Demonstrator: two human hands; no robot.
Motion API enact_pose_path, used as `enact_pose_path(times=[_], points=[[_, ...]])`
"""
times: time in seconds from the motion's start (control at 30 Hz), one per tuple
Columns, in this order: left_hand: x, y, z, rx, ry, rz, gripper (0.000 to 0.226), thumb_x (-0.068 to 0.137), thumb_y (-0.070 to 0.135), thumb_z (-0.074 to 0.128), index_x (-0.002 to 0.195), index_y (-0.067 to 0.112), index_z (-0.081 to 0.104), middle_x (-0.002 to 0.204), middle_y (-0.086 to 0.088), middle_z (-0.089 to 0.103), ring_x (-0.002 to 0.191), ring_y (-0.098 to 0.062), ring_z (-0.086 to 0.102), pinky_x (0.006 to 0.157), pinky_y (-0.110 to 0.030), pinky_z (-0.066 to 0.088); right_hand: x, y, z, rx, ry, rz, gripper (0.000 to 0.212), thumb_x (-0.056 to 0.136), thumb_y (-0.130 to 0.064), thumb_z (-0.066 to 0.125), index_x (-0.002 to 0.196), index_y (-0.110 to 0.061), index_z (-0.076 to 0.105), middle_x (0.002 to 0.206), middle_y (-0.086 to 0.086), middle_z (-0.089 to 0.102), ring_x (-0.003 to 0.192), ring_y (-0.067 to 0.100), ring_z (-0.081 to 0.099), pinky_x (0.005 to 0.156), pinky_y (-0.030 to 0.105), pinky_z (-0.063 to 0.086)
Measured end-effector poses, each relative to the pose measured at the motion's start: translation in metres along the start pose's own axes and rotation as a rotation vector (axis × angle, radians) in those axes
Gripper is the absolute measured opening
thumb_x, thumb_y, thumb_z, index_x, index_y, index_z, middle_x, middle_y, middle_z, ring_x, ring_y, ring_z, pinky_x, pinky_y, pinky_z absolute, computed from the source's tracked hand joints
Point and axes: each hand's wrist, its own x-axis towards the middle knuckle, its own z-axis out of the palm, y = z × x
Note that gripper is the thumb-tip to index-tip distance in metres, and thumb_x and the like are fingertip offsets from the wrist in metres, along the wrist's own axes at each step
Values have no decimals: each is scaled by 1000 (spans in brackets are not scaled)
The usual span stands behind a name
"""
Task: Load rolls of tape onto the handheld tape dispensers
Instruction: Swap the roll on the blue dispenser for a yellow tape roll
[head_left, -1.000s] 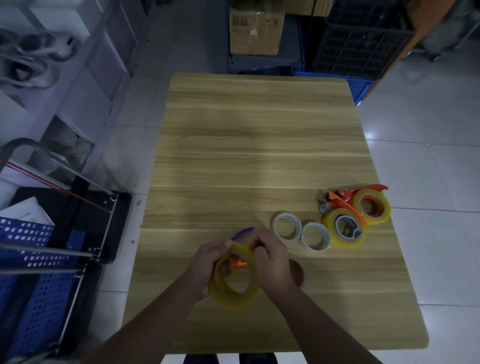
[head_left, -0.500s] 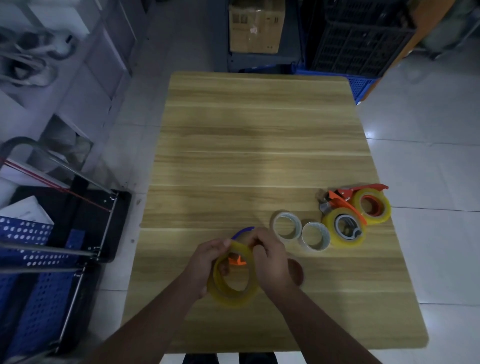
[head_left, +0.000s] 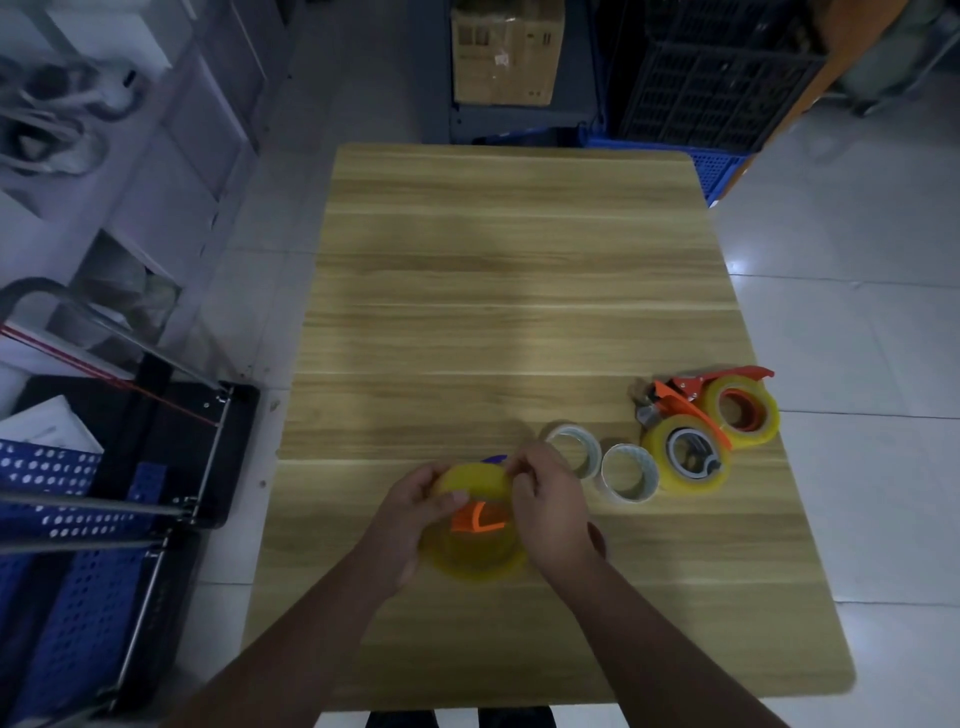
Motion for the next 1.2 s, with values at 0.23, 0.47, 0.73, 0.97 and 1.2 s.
enact_pose_path(times=[0.23, 0.47, 0.73, 0.97, 1.2], points=[[-11, 2, 0, 243, -389, -108, 74, 56, -3, 81, 125, 9, 57, 112, -20, 64, 101, -30, 60, 82, -41, 48, 17, -1, -6, 13, -19, 20, 25, 72, -4, 38, 68, -14, 61, 72, -1, 62, 74, 4, 54, 62, 12, 38], [-18, -13, 11, 901, -205, 150, 52, 60, 22, 84, 105, 27, 58, 92, 4, 71, 84, -9, 68, 70, -42, 57, 22, -11, -10, -163, -189, -129, 24, 68, -4, 40, 65, -26, 49, 69, -8, 53, 67, 7, 49, 58, 19, 38], [-19, -29, 21, 1239, 16, 548, 50, 56, 33, 69, 96, 23, 40, 54, 13, 48, 43, -12, 46, 37, -17, 28, 14, -17, 2, -175, -134, -144, 21, 71, -5, 40, 67, -25, 47, 71, -3, 52, 67, 14, 48, 55, 25, 37], [-16, -32, 6, 1492, -63, 706, 61, 57, 40, 62, 107, 9, 44, 58, -1, 61, 41, -21, 52, 34, -23, 40, 12, -11, -3, -106, -156, -164, 23, 64, -1, 42, 74, -19, 53, 76, -2, 54, 71, 15, 51, 60, 27, 43], [-19, -29, 11, 1571, -38, 710, 56, 51, 39, 65, 97, 14, 47, 53, 4, 53, 40, -16, 47, 42, -16, 21, -1, -18, 0, -41, 53, -87, 15, 64, -1, 42, 64, -11, 53, 64, -2, 53, 62, 10, 48, 55, 21, 39]])
